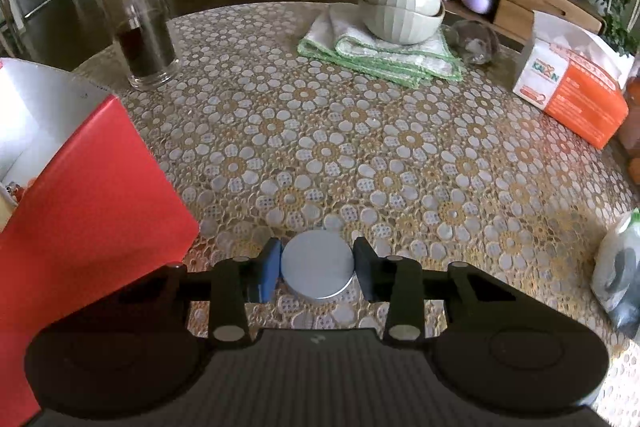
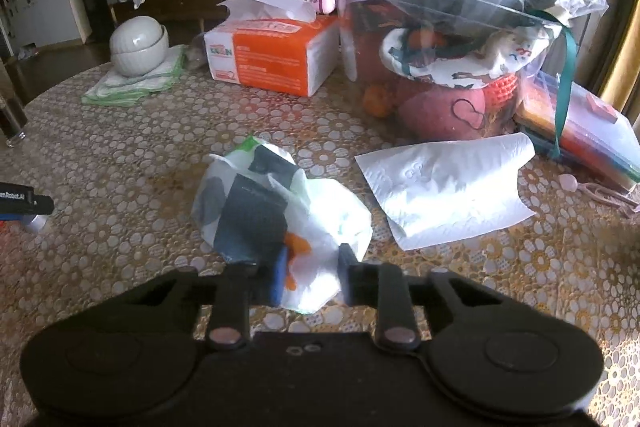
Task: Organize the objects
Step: 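Grasp the grey round tin with the left tool while the right tool grasps the white plastic bag, then carry the tin with the left tool and the bag with the right tool over the box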
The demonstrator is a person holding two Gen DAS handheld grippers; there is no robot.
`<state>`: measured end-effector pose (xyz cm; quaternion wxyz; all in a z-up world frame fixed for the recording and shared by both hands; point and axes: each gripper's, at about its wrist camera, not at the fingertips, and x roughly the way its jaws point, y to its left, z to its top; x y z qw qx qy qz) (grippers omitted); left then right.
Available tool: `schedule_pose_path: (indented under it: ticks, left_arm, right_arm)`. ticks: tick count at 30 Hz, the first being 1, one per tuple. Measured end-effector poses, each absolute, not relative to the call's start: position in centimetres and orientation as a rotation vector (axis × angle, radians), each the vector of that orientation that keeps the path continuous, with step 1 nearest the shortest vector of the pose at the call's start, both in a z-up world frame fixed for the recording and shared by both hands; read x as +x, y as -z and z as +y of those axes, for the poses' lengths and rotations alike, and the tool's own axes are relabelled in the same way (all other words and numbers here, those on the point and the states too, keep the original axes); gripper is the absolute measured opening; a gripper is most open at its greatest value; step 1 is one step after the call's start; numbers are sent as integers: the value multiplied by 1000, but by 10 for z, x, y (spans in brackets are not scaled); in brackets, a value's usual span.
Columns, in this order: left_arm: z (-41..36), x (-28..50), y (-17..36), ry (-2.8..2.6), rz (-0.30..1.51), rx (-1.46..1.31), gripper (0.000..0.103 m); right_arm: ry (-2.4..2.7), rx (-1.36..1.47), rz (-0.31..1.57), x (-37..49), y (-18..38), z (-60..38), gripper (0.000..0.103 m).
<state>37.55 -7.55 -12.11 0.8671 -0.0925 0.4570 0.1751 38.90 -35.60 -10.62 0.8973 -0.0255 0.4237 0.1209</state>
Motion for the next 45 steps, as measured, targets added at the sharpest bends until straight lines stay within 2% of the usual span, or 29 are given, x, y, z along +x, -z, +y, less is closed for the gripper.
schedule_pose_path:
  ticks: [11, 27, 45]
  left_arm:
    - [-84, 335, 106, -207, 984, -164, 38]
    - [-81, 250, 56, -54, 961, -135, 38]
    - [-19, 174, 2, 29, 888, -146, 38]
  right_arm:
    - [-240, -1, 855, 329, 81, -358, 18]
    - [-235, 47, 832, 226, 35, -341, 18]
    - [-316, 35, 764, 151, -12, -257, 18]
